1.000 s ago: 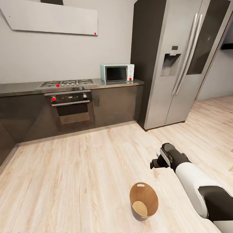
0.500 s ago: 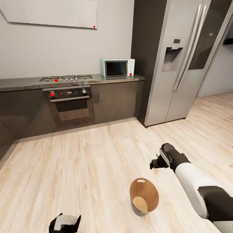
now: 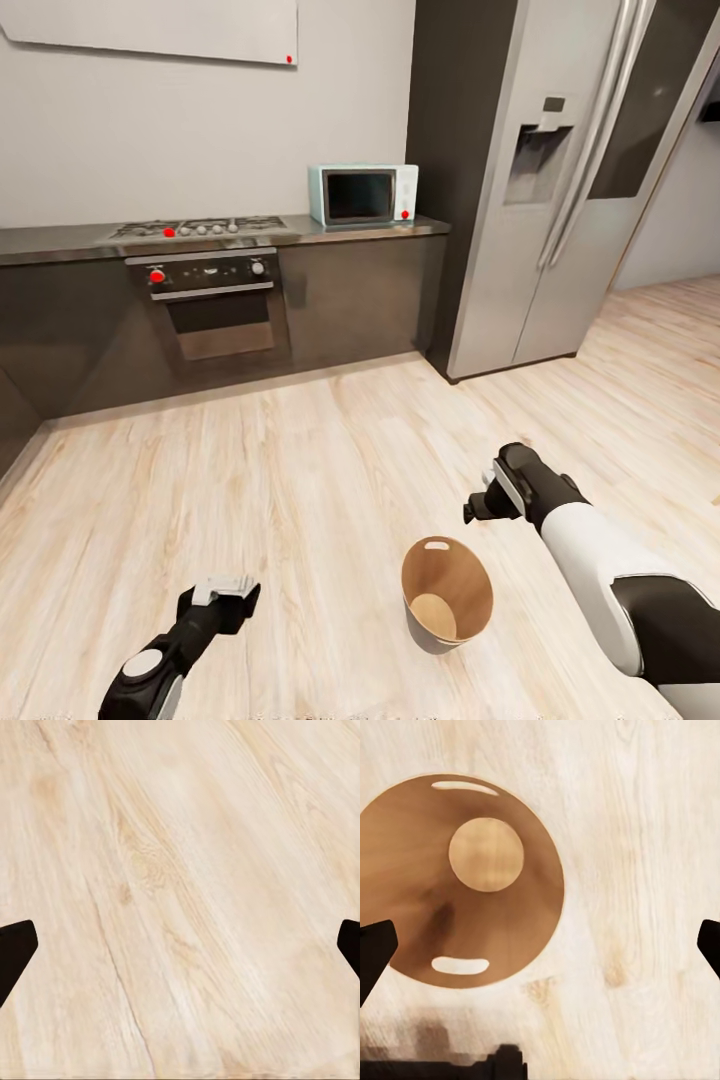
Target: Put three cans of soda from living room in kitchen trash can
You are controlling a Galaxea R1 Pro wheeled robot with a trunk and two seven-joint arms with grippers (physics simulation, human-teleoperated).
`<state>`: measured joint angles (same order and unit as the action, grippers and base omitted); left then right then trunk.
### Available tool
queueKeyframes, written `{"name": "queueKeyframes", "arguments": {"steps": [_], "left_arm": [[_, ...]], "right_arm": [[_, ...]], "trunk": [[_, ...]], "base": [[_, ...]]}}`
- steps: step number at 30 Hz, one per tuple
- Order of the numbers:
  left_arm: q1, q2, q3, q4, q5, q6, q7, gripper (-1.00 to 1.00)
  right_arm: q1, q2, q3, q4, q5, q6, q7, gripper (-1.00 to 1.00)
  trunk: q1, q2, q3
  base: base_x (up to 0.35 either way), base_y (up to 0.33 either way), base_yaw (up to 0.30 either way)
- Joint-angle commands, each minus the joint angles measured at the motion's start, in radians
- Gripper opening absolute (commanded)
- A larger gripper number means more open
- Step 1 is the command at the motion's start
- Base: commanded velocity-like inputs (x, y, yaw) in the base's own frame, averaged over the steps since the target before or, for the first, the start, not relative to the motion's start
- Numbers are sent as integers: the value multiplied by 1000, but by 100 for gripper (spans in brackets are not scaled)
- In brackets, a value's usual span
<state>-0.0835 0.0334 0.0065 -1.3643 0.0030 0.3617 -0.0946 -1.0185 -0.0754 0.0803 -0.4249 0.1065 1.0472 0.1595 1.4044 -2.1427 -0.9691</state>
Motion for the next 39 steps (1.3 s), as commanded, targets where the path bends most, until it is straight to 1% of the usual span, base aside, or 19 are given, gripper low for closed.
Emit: {"name": "queueKeyframes", "arguments": {"steps": [1,5,11,19,26,34,39], "left_arm": [[-5,0,0,2,0,14,0,100],[-17,-2,1,19,0,46,0,100],[-24,0,1,73,3,65,-2,100],[-24,1,-2,79,6,59,-5,100],[-24,2,-2,83,7,57,-7,100],[-24,1,0,76,8,57,-1,100],[-24,0,1,78,8,59,-2,100]], "right_arm": [[0,-1,0,0,0,0,0,100],[0,-2,0,0,0,0,0,100],[2,-3,0,-1,1,0,0,100],[4,-3,0,-8,1,0,0,100],[4,-3,0,-10,2,0,3,100],[5,-2,1,-12,4,0,4,100],[5,-1,1,-12,4,0,5,100]], "trunk": [[4,-7,-5],[19,-35,-23],[42,-77,-51],[42,-77,-58],[42,-77,-58],[42,-77,-58],[61,-112,-75]], "base": [[0,0,0],[0,0,0],[0,0,0],[5,0,0],[184,0,0],[31,0,0],[4,0,0]]}}
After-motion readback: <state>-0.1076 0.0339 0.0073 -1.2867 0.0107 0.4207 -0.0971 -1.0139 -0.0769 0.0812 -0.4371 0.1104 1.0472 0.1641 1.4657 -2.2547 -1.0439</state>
